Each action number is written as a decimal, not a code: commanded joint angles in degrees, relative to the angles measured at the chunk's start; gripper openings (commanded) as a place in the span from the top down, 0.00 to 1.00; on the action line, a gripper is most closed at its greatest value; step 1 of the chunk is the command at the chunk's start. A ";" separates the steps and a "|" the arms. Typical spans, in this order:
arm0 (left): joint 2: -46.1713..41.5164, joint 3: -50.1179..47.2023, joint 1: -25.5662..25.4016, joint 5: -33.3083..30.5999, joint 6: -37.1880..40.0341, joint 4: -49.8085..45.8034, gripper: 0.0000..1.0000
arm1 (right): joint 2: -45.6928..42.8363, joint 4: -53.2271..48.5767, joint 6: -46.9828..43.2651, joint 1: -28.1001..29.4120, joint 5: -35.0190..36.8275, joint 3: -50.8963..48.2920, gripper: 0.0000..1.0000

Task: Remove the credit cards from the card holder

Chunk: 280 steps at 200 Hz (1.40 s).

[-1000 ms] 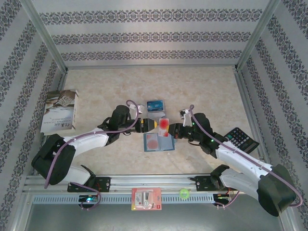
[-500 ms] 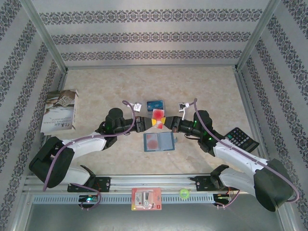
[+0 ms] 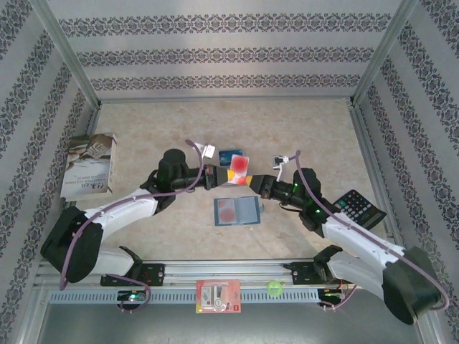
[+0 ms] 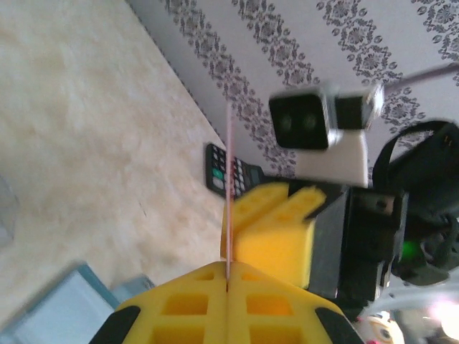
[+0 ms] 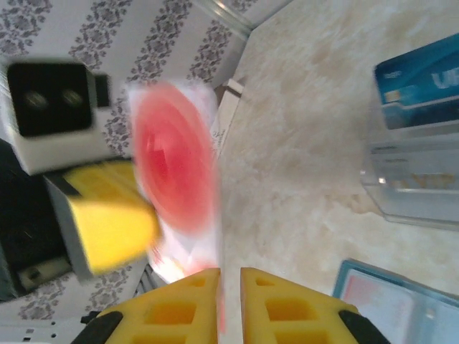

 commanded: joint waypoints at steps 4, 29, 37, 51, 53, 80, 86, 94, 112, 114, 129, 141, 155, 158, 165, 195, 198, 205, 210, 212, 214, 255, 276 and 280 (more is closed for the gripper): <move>-3.04 10.39 0.37 -4.27 18.54 -20.50 1.00 | -6.28 -7.38 -1.63 -2.49 3.05 -2.82 0.84; -0.50 22.05 0.48 -11.46 39.15 -40.11 1.00 | -8.63 -9.56 -0.26 -5.82 1.15 -5.31 0.84; 0.81 24.43 0.48 -13.16 44.92 -43.71 1.00 | -8.83 -10.21 -0.02 -6.65 0.53 -5.57 0.84; 3.50 28.21 0.54 -15.56 54.84 -48.58 1.00 | -8.41 -10.25 -0.15 -7.77 -0.87 -5.75 0.85; 3.90 28.79 0.56 -15.87 55.96 -49.12 1.00 | -8.36 -10.38 -0.19 -7.91 -1.02 -5.75 0.85; 11.56 38.38 1.41 -16.38 68.75 -58.64 1.00 | -7.44 -10.41 0.06 -9.68 -2.21 -5.65 0.87; 13.59 40.76 1.43 -16.79 71.25 -61.19 1.00 | -7.43 -10.39 0.06 -10.09 -2.45 -5.65 0.87; 16.35 43.72 1.52 -17.58 73.90 -64.18 1.00 | -7.56 -10.43 0.01 -10.48 -2.76 -5.61 0.87; 22.20 49.74 1.50 -20.13 78.16 -69.64 1.00 | -7.85 -11.31 -0.16 -11.52 -3.18 -5.90 0.87; 22.95 50.33 1.52 -20.18 78.67 -70.26 1.00 | -7.91 -11.36 -0.15 -11.63 -3.23 -5.92 0.87; 27.06 54.70 1.26 -21.09 80.99 -73.56 1.00 | -8.11 -11.47 -0.12 -12.43 -3.67 -6.49 0.87; 29.52 57.34 1.10 -21.87 82.09 -74.82 1.00 | -8.35 -11.81 0.04 -12.81 -3.90 -6.66 0.87; 31.30 58.81 0.70 -23.43 83.36 -75.01 1.00 | -8.49 -12.39 -0.11 -13.26 -4.15 -6.64 0.87; 31.76 59.14 0.59 -23.57 83.73 -75.26 1.00 | -8.49 -12.45 -0.08 -13.47 -4.17 -6.63 0.87; 32.75 60.07 0.34 -24.21 84.61 -76.39 1.00 | -8.57 -12.57 -0.03 -13.61 -4.18 -6.56 0.87; 35.15 59.90 -1.32 -28.02 86.50 -76.46 1.00 | -8.45 -12.98 -0.33 -14.40 -4.43 -6.62 0.87; 35.33 59.94 -1.43 -28.10 86.63 -76.57 1.00 | -8.29 -13.01 -0.38 -14.55 -4.49 -6.57 0.87; 35.75 59.82 -1.71 -28.52 86.91 -76.42 1.00 | -7.93 -12.91 -0.38 -14.72 -4.61 -6.50 0.87; 36.03 59.60 -1.93 -28.96 86.92 -76.17 1.00 | -7.58 -12.82 -0.43 -14.81 -4.67 -6.46 0.87; 36.20 59.58 -1.90 -29.16 86.92 -76.11 1.00 | -7.47 -12.86 -0.52 -14.83 -4.76 -6.42 0.87; 36.38 59.60 -1.94 -29.29 86.96 -76.05 1.00 | -7.38 -12.81 -0.50 -14.84 -4.83 -6.34 0.87; 38.48 60.37 -1.98 -30.64 86.97 -76.15 1.00 | -6.44 -12.29 -0.80 -14.98 -5.14 -5.81 0.87; 39.60 61.25 -1.94 -31.52 86.77 -76.19 1.00 | -6.13 -12.25 -0.99 -15.02 -5.23 -5.89 0.87; 39.80 61.47 -1.90 -31.62 86.71 -76.27 1.00 | -6.14 -12.18 -0.92 -15.17 -5.31 -5.99 0.87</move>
